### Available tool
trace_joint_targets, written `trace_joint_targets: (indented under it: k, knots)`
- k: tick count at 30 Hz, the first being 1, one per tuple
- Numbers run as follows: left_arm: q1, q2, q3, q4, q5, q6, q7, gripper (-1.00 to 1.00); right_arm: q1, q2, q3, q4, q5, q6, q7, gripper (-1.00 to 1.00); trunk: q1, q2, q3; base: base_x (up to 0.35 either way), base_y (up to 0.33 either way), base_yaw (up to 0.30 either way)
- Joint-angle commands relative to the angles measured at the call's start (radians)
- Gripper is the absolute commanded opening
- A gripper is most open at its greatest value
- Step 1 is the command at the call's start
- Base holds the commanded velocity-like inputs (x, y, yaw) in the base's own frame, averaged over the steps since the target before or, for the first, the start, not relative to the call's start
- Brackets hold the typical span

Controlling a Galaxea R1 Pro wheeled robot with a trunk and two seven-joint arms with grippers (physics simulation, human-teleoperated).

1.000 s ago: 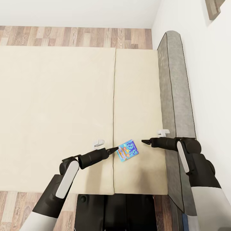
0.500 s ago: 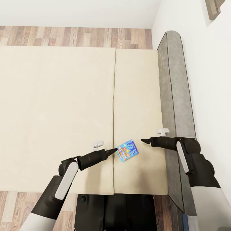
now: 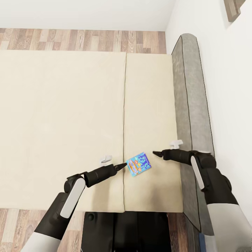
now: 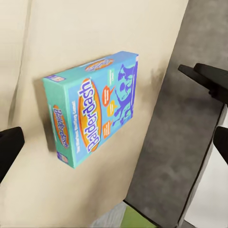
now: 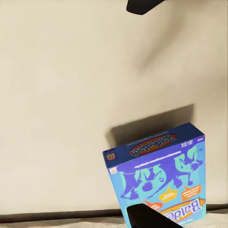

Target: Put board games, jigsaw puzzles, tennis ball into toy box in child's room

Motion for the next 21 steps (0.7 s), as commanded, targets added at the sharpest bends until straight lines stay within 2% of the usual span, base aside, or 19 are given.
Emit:
trace_joint_targets:
  k: [1, 8, 21]
  knots:
    - [0.0, 0.001, 0.001, 0.005, 0.002, 0.004, -0.004, 1.0, 0.0, 0.0, 0.0, 0.011, 0.001, -0.008, 0.014, 1.0, 0.0, -0.001, -0.001, 0.0, 0.0, 0.0]
    - [-0.001, 0.013, 0.006, 0.025, -0.001, -0.006, -0.043, 1.0, -0.002, 0.0, 0.005, 0.078, 0.003, -0.049, 0.05, 1.0, 0.0, -0.001, -0.001, 0.0, 0.0, 0.0]
    - [-0.002, 0.027, 0.016, 0.05, -0.003, -0.044, -0.093, 1.0, -0.005, 0.0, 0.001, 0.111, 0.0, -0.077, 0.065, 1.0, 0.0, -0.001, -0.001, 0.0, 0.0, 0.0]
